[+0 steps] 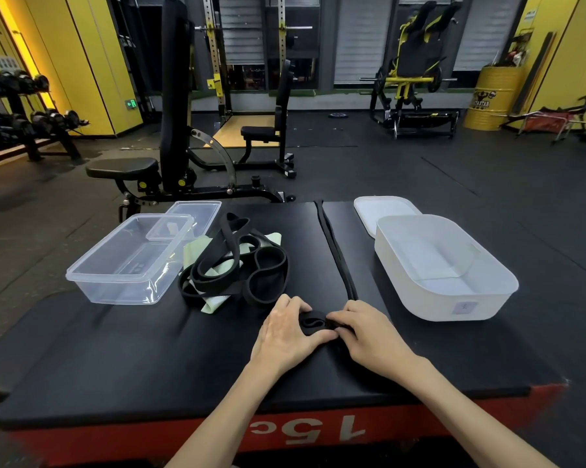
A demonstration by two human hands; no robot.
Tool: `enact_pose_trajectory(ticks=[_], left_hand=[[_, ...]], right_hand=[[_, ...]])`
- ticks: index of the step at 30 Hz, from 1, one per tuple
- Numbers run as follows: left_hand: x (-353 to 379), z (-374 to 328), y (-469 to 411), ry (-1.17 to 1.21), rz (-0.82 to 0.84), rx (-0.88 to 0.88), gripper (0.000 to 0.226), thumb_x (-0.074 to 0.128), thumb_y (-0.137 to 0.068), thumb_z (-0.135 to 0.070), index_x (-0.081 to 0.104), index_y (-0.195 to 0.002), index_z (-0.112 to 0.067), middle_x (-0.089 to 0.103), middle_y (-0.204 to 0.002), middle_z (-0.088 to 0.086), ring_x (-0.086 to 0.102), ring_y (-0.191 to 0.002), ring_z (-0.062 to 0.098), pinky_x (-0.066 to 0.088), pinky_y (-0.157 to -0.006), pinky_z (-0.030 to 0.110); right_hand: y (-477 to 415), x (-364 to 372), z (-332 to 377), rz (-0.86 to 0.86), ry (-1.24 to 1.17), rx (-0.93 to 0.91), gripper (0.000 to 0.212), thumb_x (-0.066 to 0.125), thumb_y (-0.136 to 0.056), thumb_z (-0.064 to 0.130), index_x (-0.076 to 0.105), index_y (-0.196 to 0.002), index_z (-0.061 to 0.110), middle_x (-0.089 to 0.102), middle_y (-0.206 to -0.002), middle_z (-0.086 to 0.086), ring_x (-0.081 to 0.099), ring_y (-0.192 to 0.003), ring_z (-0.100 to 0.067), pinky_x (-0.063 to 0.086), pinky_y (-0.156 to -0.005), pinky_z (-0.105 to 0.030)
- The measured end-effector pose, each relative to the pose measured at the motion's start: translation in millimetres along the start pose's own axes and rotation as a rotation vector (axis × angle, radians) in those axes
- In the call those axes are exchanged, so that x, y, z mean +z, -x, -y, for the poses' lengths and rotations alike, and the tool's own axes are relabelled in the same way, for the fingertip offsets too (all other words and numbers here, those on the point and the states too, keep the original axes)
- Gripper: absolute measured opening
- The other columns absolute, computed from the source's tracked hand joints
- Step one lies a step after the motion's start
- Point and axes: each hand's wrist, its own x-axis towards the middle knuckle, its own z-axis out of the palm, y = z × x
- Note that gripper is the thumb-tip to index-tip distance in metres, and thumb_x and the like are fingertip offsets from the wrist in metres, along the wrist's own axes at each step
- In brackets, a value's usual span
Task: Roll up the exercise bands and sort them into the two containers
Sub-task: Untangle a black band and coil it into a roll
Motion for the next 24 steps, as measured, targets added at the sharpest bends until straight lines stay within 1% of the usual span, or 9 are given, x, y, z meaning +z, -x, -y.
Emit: enact_pose_trajectory(ticks=[4, 8, 10, 12, 14, 16, 19, 21, 24], left_hand=[[0.9, -0.7, -0.4, -0.006, 0.01, -0.019, 0.064, 0.069, -0.06, -0.07, 0.053, -0.107, -0.03, 0.044, -0.103, -0.013, 0.05, -0.097, 0.007, 0.046, -0.082, 0.026], [-0.1, 5.7, -1.9, 0.045, 0.042, 0.038, 0.064, 0.076, -0.055, -0.066, 0.056, -0.109, -0.038, 0.045, -0.101, -0.014, 0.049, -0.098, 0.003, 0.041, -0.082, 0.021], [-6.3, 11.3, -3.0, 0.085, 0.101, 0.082, 0.066, 0.081, -0.057, -0.058, 0.058, -0.114, -0.036, 0.046, -0.1, -0.014, 0.046, -0.088, -0.001, 0.039, -0.079, 0.018], [-14.2, 18.2, -5.7, 0.146, 0.185, 0.154, 0.062, 0.082, -0.066, -0.044, 0.06, -0.121, -0.029, 0.049, -0.108, -0.014, 0.046, -0.076, 0.001, 0.041, -0.076, 0.015], [-19.0, 23.7, -9.9, 0.185, 0.242, 0.217, 0.054, 0.08, -0.075, -0.029, 0.06, -0.124, -0.023, 0.051, -0.117, -0.012, 0.047, -0.07, 0.003, 0.042, -0.073, 0.014], [-19.9, 24.6, -13.8, 0.177, 0.261, 0.235, 0.051, 0.077, -0.077, -0.022, 0.059, -0.124, -0.024, 0.054, -0.118, -0.013, 0.047, -0.066, 0.004, 0.042, -0.071, 0.015], [-18.2, 20.1, -15.3, 0.172, 0.25, 0.234, 0.056, 0.077, -0.076, -0.019, 0.055, -0.127, -0.029, 0.057, -0.116, -0.016, 0.043, -0.06, 0.003, 0.041, -0.069, 0.01], [-16.9, 17.3, -13.0, 0.202, 0.205, 0.212, 0.055, 0.079, -0.074, -0.019, 0.058, -0.124, -0.028, 0.06, -0.113, -0.013, 0.042, -0.058, 0.002, 0.041, -0.068, 0.01], [-12.4, 13.5, -8.3, 0.189, 0.119, 0.162, 0.051, 0.082, -0.071, -0.029, 0.063, -0.118, -0.027, 0.057, -0.098, -0.012, 0.045, -0.06, -0.003, 0.039, -0.067, 0.008]], right_hand=[[3.6, 5.1, 0.7, -0.049, -0.019, -0.034, 0.026, 0.056, -0.083, 0.014, 0.072, -0.104, 0.016, 0.055, -0.078, 0.002, 0.055, -0.073, -0.018, 0.044, -0.062, -0.025], [2.9, 3.0, 1.6, -0.024, 0.019, -0.094, 0.024, 0.052, -0.09, 0.023, 0.073, -0.099, 0.016, 0.051, -0.077, 0.002, 0.052, -0.067, -0.019, 0.044, -0.059, -0.029], [1.2, 2.8, -0.6, -0.017, 0.042, -0.114, 0.033, 0.043, -0.093, 0.03, 0.073, -0.097, 0.016, 0.05, -0.078, 0.002, 0.051, -0.067, -0.02, 0.046, -0.059, -0.033], [0.7, 1.3, -2.9, -0.004, 0.044, -0.115, 0.032, 0.044, -0.094, 0.03, 0.072, -0.1, 0.017, 0.05, -0.081, 0.003, 0.051, -0.072, -0.019, 0.047, -0.062, -0.036], [1.8, -1.1, -4.1, 0.026, 0.03, -0.118, 0.025, 0.05, -0.093, 0.025, 0.071, -0.105, 0.018, 0.052, -0.085, 0.003, 0.05, -0.076, -0.019, 0.048, -0.066, -0.036], [2.1, -5.2, -6.1, 0.066, 0.042, -0.115, 0.029, 0.05, -0.091, 0.021, 0.068, -0.114, 0.022, 0.052, -0.09, 0.003, 0.048, -0.082, -0.018, 0.046, -0.072, -0.031], [2.2, -12.2, -13.8, 0.15, 0.047, -0.101, 0.039, 0.048, -0.093, 0.016, 0.057, -0.128, 0.032, 0.046, -0.094, 0.005, 0.04, -0.09, -0.013, 0.036, -0.081, -0.022], [1.8, -14.8, -15.4, 0.186, 0.069, -0.104, 0.042, 0.048, -0.095, 0.014, 0.054, -0.131, 0.034, 0.044, -0.092, 0.006, 0.04, -0.089, -0.013, 0.036, -0.079, -0.021], [0.1, -12.8, -12.9, 0.113, 0.07, -0.084, 0.037, 0.055, -0.091, 0.013, 0.061, -0.125, 0.027, 0.05, -0.088, 0.002, 0.049, -0.086, -0.018, 0.039, -0.073, -0.025]])
